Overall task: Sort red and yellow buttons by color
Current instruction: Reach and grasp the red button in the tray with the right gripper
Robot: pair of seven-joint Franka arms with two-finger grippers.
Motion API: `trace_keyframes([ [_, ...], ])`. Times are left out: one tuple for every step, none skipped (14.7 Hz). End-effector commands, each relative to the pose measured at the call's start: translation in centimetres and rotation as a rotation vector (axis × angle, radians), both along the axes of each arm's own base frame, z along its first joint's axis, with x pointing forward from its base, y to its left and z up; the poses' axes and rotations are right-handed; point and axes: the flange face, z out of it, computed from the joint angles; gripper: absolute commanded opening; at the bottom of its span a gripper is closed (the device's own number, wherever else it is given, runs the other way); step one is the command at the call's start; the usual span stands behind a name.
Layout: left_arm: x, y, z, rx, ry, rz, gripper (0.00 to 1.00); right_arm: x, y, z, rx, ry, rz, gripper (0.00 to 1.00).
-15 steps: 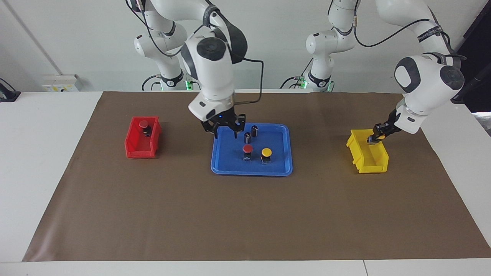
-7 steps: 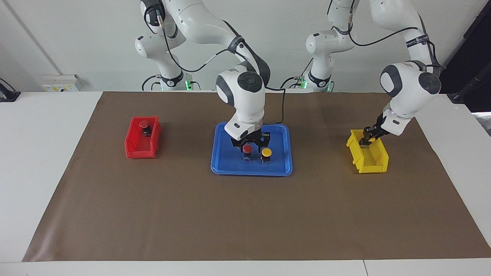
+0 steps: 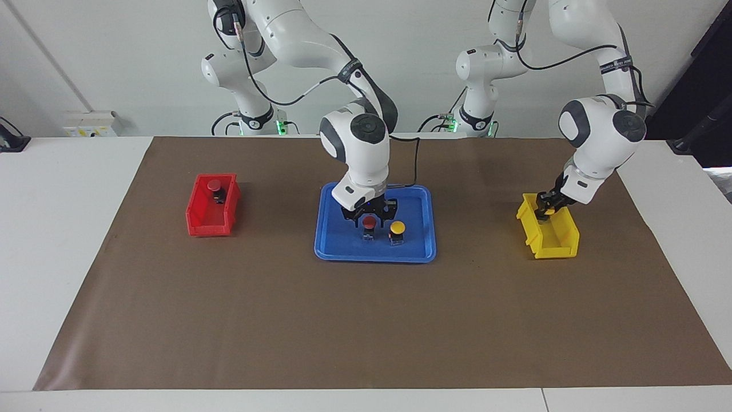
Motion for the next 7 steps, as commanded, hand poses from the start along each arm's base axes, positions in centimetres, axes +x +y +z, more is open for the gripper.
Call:
trace_keyframes([
  [-0.77,-0.11,0.43,0.009,-0.022,0.002,0.31,-0.95,-0.39,0.16,0.012,-0.006,-0.015,0.68],
  [-0.65,-0.11,0.54,0.009,-0.024,0.001,0.36,-1.00,-0.57,-0.09,0.012,-0.006,-0.017,0.66],
  [-0.56,-0.10,0.59,0.009,-0.026,-0.002,0.43,-1.17,-0.61,-0.19,0.015,-0.009,-0.015,0.64],
  [-0.42,-0.09,0.64,0.010,-0.027,-0.006,0.46,-1.23,-0.66,-0.34,0.017,-0.014,-0.015,0.61],
  [-0.22,-0.08,0.84,0.010,-0.033,-0.013,0.54,-1.26,-0.58,-0.36,0.020,-0.017,-0.014,0.61],
  [-0.07,0.01,1.02,0.009,-0.036,-0.009,0.61,-1.26,-0.58,-0.36,0.020,-0.017,-0.014,0.61],
  [-0.01,0.09,1.02,0.009,-0.038,-0.007,0.64,-1.16,-0.62,-0.27,0.021,-0.020,-0.015,0.60],
])
